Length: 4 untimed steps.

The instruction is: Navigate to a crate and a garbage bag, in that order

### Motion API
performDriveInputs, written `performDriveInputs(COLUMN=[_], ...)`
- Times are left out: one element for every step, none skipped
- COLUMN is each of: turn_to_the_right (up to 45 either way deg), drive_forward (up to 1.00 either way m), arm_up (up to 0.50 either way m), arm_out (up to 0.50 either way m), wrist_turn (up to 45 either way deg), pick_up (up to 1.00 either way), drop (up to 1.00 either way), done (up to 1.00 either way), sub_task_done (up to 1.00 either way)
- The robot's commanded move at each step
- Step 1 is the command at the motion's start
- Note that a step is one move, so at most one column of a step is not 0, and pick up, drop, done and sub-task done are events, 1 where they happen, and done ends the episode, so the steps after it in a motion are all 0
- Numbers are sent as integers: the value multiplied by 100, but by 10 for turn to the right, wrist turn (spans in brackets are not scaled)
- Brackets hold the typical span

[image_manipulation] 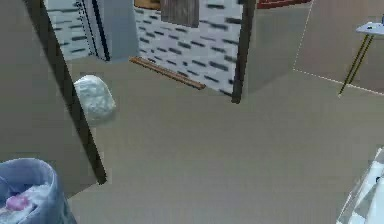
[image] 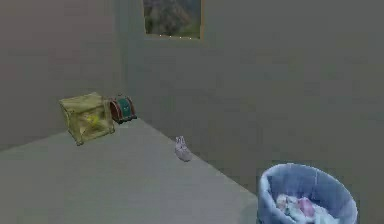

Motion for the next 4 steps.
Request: performDriveInputs(turn_to_the_right=[420,0,-450,-240], drive_forward=[0,20,0,0], arm_up=[0,0,0,0], arm_out=[0,0,0,0], wrist_turn=[0,0,0,0], pick_up=[0,0,0,0], drop=[0,0,0,0], done=[0,0,0,0], sub_task_done=[0,0,0,0])
